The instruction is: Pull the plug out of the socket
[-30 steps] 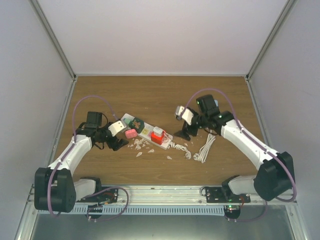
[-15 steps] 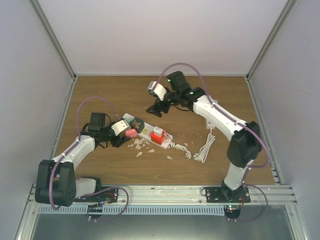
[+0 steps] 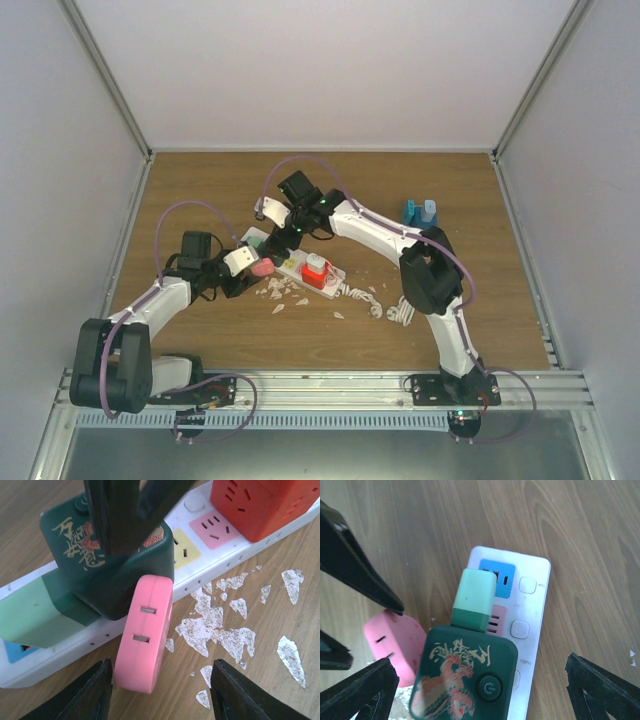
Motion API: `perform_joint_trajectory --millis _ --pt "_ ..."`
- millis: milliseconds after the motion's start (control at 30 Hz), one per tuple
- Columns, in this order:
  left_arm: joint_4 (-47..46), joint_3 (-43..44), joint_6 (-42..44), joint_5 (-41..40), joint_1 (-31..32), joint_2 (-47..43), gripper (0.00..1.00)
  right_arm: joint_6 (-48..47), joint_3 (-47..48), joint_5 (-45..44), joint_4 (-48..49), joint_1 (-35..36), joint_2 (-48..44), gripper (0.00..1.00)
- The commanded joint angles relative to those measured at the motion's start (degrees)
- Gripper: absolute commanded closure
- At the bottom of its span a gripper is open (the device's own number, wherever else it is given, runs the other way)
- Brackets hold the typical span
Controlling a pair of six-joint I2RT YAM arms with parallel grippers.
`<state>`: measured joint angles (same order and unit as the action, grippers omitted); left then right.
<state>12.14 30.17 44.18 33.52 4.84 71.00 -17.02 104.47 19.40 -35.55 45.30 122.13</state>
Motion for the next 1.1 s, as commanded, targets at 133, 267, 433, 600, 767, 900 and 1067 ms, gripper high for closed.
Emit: perform_joint_trajectory --millis 133,267,433,600,767,900,1067 --pt "-4.7 0.2 0.7 1.6 0.4 0.6 0.47 1.0 3.4 -5.9 -2.0 1.7 4.5 0.12" --pt "-4.6 0.5 1.0 1.8 0.4 1.2 0.51 1.1 2.7 -6.1 -2.1 1.7 5.4 0.20" --pt "-4.1 1.1 1.7 2.0 0.8 2.2 0.54 1.1 1.5 -6.4 -1.7 1.7 5.9 0.30" --pt "-4.5 1.9 1.7 1.6 1.3 3.3 0.54 1.1 0.6 -7.0 -1.6 1.7 5.8 0.36" --pt "-4.6 3.0 0.0 1.9 2.2 4.0 0.58 1.3 0.3 -7.6 -1.4 1.7 5.5 0.38" --pt "-3.9 3.1 0.0 1.5 2.7 4.2 0.69 1.3 -0.2 -9.3 -1.0 1.7 5.2 0.42" --pt "-1.7 1.7 1.1 -0.5 2.7 2.5 0.80 1.3 -2.2 -13.7 0.8 1.7 4.2 0.47"
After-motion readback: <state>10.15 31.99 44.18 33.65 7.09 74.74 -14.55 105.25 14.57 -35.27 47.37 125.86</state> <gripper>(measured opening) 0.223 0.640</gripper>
